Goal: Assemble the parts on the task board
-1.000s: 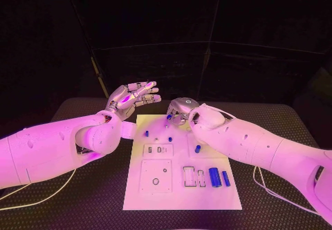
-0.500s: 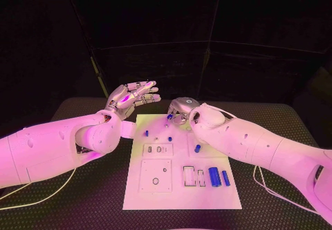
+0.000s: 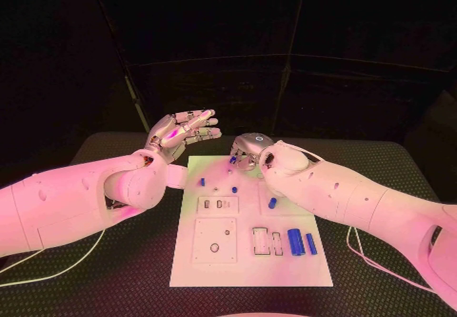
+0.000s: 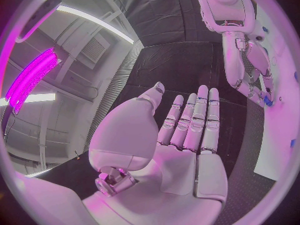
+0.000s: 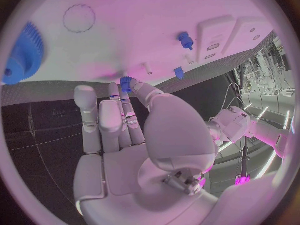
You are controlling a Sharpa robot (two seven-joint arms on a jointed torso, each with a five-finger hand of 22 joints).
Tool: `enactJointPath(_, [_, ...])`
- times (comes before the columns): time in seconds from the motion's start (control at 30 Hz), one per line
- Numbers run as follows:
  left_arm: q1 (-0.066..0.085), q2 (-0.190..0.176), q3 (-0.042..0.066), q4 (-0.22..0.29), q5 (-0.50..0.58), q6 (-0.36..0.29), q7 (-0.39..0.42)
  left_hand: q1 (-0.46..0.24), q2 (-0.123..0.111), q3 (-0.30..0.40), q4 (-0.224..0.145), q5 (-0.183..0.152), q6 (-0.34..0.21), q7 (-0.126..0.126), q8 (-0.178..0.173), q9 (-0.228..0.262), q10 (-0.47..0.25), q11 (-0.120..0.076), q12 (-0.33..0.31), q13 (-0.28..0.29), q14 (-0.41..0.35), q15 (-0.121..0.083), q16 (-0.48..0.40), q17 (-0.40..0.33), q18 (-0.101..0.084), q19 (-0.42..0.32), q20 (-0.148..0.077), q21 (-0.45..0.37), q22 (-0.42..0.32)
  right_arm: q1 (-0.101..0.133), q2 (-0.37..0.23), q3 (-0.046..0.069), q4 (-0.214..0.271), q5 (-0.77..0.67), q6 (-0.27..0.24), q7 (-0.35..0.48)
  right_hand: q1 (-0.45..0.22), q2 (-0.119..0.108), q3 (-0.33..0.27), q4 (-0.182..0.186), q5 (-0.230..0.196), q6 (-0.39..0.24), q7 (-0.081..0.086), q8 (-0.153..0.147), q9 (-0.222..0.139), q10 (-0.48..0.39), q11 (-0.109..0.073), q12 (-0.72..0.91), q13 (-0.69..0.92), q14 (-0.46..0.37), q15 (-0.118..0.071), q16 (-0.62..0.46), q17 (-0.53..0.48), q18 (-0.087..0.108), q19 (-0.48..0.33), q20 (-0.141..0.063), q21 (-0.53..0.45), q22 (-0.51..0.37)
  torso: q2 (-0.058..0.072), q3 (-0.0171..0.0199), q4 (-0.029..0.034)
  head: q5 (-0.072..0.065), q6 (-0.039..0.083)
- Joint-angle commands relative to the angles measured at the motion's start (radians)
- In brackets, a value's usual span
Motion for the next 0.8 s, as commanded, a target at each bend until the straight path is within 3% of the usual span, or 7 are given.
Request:
enactJointPath(0.03, [0.002, 0.001, 0.001, 0.0, 0.0, 0.012, 0.001, 0.001, 0.009, -0.002, -0.006, 0.007, 0.003, 0.069, -0.001, -0.001, 0.003, 0.0, -0.002, -0.001, 0.004, 0.0, -0.003, -0.001, 0.019, 0.008, 0.0, 0.003, -0.001, 0.002, 0.002, 0.0, 0.0, 0.004, 0.008, 0.011, 0.001, -0.019, -0.004, 0.011, -0.005, -0.043, 0.0, -0.006, -0.003, -0.016, -0.001, -0.002, 0.0, 0.006, 0.007, -0.007, -0.009, -0.007, -0.01, 0.002, -0.004, -0.007, 0.0, 0.0008, -0.0005, 0.0, 0.001])
enactJointPath(0.17, [0.002, 0.002, 0.001, -0.001, 0.0, 0.013, 0.0, 0.001, 0.009, -0.002, -0.006, 0.007, 0.003, 0.069, -0.001, -0.001, 0.003, 0.0, -0.002, -0.001, 0.004, 0.0, -0.003, -0.001, 0.019, 0.008, 0.0, 0.003, -0.001, 0.002, -0.001, 0.0, 0.004, 0.01, -0.012, 0.012, -0.008, -0.051, -0.045, 0.029, -0.016, -0.17, 0.001, -0.007, -0.004, -0.077, 0.002, -0.003, -0.001, -0.007, 0.009, -0.037, -0.056, 0.003, -0.048, 0.006, -0.034, -0.062, -0.001, 0.0001, -0.0002, 0.0, 0.002])
enactJointPath(0.23, [0.002, 0.001, 0.001, -0.001, 0.0, 0.013, 0.0, 0.001, 0.009, -0.002, -0.006, 0.007, 0.003, 0.069, -0.001, -0.001, 0.003, 0.0, -0.002, -0.001, 0.004, 0.0, -0.003, -0.001, 0.019, 0.008, 0.0, 0.003, -0.001, 0.002, -0.006, 0.0, 0.009, 0.013, -0.029, 0.01, -0.005, -0.056, -0.078, 0.036, -0.041, -0.251, 0.002, -0.009, -0.005, -0.114, 0.006, 0.001, -0.001, -0.012, 0.012, -0.051, -0.078, 0.008, -0.067, 0.008, -0.052, -0.091, -0.001, 0.0003, -0.0002, 0.0, 0.003])
enactJointPath(0.3, [0.002, 0.001, 0.001, -0.002, 0.0, 0.014, -0.001, 0.001, 0.009, -0.002, -0.006, 0.007, 0.003, 0.069, -0.001, -0.001, 0.003, 0.0, -0.002, -0.001, 0.004, 0.0, -0.003, -0.001, 0.019, 0.008, 0.0, 0.003, -0.001, 0.002, -0.016, 0.0, 0.021, 0.018, -0.049, 0.009, 0.003, -0.056, -0.102, 0.04, -0.046, -0.282, 0.002, -0.008, -0.005, -0.129, 0.008, 0.006, 0.0, -0.014, 0.013, -0.057, -0.088, 0.009, -0.072, 0.01, -0.058, -0.099, -0.001, 0.0007, -0.0009, 0.001, 0.004])
enactJointPath(0.47, [0.002, -0.004, 0.001, -0.003, 0.0, 0.016, -0.004, 0.004, 0.012, 0.0, -0.008, 0.007, 0.002, 0.069, -0.001, -0.001, 0.002, 0.0, -0.003, -0.001, 0.004, 0.0, -0.004, -0.002, 0.019, 0.009, 0.0, 0.002, -0.002, 0.002, -0.077, 0.001, 0.091, 0.049, -0.085, 0.003, 0.025, -0.045, -0.128, 0.043, -0.035, -0.232, 0.011, 0.001, 0.002, -0.129, 0.011, 0.022, 0.003, -0.013, 0.016, -0.061, -0.098, 0.009, -0.07, 0.012, -0.061, -0.104, -0.001, 0.0023, -0.0045, 0.003, 0.005])
enactJointPath(0.63, [0.002, -0.009, 0.0, -0.002, 0.0, 0.016, -0.005, 0.012, 0.018, 0.005, -0.016, 0.007, 0.005, 0.068, -0.002, -0.001, 0.004, 0.0, -0.004, -0.001, 0.005, 0.0, -0.006, -0.003, 0.019, 0.009, 0.0, 0.002, -0.003, 0.002, -0.171, 0.001, 0.177, 0.097, -0.103, -0.011, 0.035, -0.027, -0.144, 0.057, -0.026, -0.136, 0.022, 0.028, 0.013, -0.044, 0.013, 0.078, 0.019, -0.01, 0.017, -0.054, -0.093, 0.007, -0.058, 0.014, -0.054, -0.092, -0.007, 0.0, -0.0117, 0.004, 0.007])
enactJointPath(0.8, [0.002, -0.012, 0.0, 0.001, 0.0, 0.018, -0.005, 0.018, 0.021, 0.008, -0.021, 0.007, 0.006, 0.068, -0.002, -0.001, 0.005, 0.0, -0.005, 0.0, 0.006, -0.001, -0.007, -0.004, 0.019, 0.01, -0.001, 0.002, -0.004, 0.004, -0.263, 0.001, 0.239, 0.196, -0.073, -0.037, 0.047, -0.048, -0.171, 0.062, -0.028, -0.11, -0.008, 0.036, 0.013, 0.135, -0.03, 0.218, 0.09, 0.006, -0.013, -0.014, -0.036, -0.001, -0.016, -0.007, -0.021, -0.034, -0.01, -0.0002, -0.0161, 0.003, 0.008])
